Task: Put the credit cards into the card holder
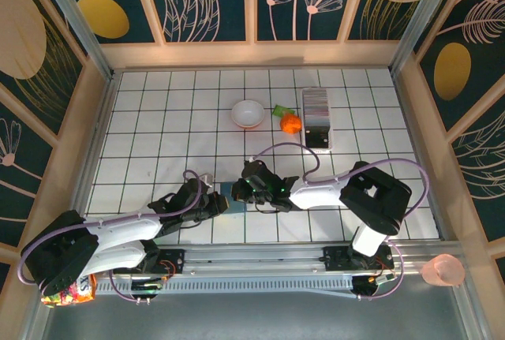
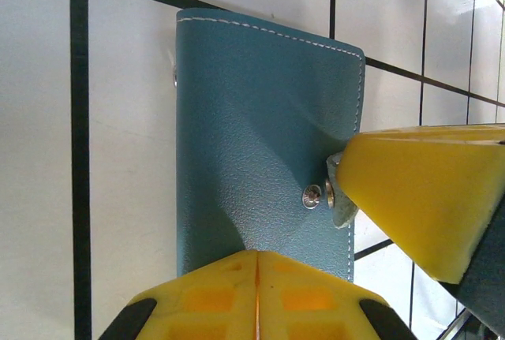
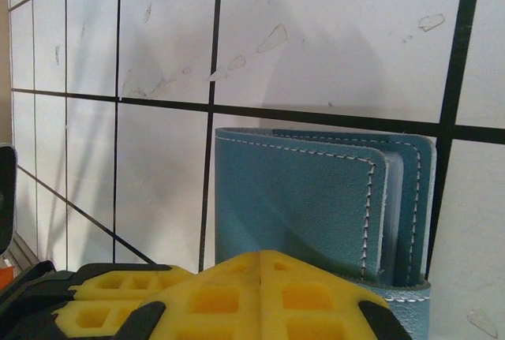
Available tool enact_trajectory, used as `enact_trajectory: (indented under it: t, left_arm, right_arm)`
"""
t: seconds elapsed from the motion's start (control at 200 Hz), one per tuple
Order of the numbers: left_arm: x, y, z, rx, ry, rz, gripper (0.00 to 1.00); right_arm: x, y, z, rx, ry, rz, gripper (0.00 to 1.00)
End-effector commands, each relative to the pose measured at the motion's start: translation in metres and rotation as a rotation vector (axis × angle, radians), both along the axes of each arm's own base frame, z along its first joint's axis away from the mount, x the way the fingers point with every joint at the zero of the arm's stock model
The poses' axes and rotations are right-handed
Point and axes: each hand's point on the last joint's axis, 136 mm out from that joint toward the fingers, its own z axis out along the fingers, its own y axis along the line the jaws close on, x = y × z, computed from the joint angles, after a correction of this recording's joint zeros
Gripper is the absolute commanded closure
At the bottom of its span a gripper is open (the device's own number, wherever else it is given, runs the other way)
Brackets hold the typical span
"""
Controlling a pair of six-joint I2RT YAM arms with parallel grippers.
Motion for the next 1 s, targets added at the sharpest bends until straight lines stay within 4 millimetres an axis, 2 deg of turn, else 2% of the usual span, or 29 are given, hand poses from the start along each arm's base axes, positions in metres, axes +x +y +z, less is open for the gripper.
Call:
enact_trajectory:
  t: [0.0,0.275,0.465,0.701,0.996]
  left_arm:
    - [-0.013,0.014,-0.019,0.059,0.059,0.009,0.92]
    - [-0.012,0.015,-0.02,0.061,0.061,0.017,0.92]
    - [-0.012,0.015,-0.02,0.061,0.06,0.018,0.93]
    - [-0.011,0.017,-0.021,0.062,0.06,0.034,0.93]
    - [-0.009,0.019,-0.025,0.078,0.065,0.05,0.94]
  right_arm:
    - [-0.003,0.007,-0.001,-0.01,0.003,0.015,1.0]
    - [-0.01,0.007,-0.011,-0.029,0.021,0.031,1.0]
    - [-0.011,0.0,-0.02,-0.079,0.025,0.015,1.0]
    - [-0.027,-0.02,-0.057,-0.222,0.057,0.015,1.0]
    - [-0.051,-0.047,-0.083,-0.36,0.053,0.012,1.0]
